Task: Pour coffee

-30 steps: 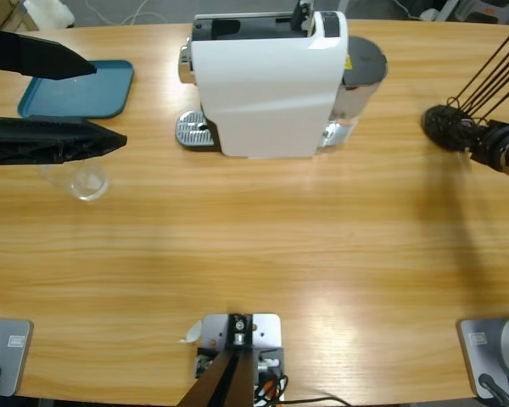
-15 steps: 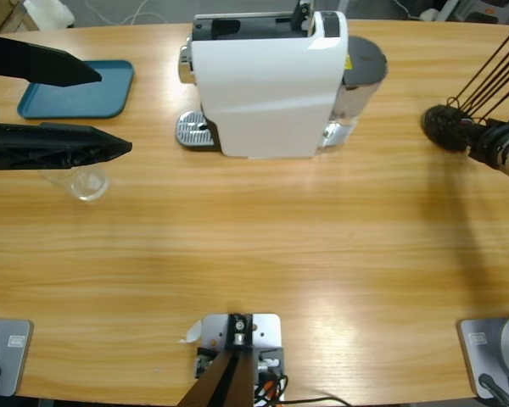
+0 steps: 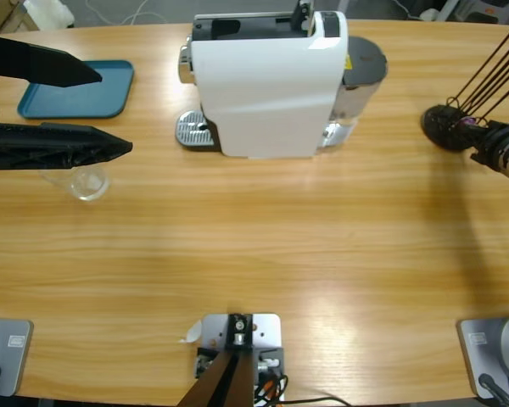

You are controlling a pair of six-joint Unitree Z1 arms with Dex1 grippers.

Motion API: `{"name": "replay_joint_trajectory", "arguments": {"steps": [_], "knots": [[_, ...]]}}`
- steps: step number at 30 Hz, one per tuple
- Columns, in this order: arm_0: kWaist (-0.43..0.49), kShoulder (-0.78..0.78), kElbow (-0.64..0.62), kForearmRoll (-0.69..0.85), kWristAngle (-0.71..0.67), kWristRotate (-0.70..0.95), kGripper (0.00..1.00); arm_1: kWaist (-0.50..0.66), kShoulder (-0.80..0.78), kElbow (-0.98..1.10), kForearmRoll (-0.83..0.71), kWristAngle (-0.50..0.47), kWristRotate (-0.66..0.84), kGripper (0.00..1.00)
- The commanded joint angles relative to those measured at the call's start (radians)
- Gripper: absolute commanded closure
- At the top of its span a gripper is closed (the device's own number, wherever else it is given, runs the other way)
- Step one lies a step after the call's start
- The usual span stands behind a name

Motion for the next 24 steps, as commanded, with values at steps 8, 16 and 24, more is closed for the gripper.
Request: {"name": "replay_joint_trajectory", "arguments": {"steps": [8, 16, 24], "knots": [[-0.016, 0.024, 0.041, 0.011, 0.012, -0.017, 0.018, -0.005, -0.070, -0.007, -0.020, 0.051, -0.042, 1.000], [-0.017, 0.029, 0.055, 0.003, 0.012, -0.017, 0.018, -0.005, -0.234, -0.042, 0.177, 0.061, -0.068, 1.000], [-0.017, 0.039, 0.058, -0.012, 0.008, -0.020, 0.018, -0.005, -0.457, -0.258, 0.563, 0.061, -0.114, 1.000]]}}
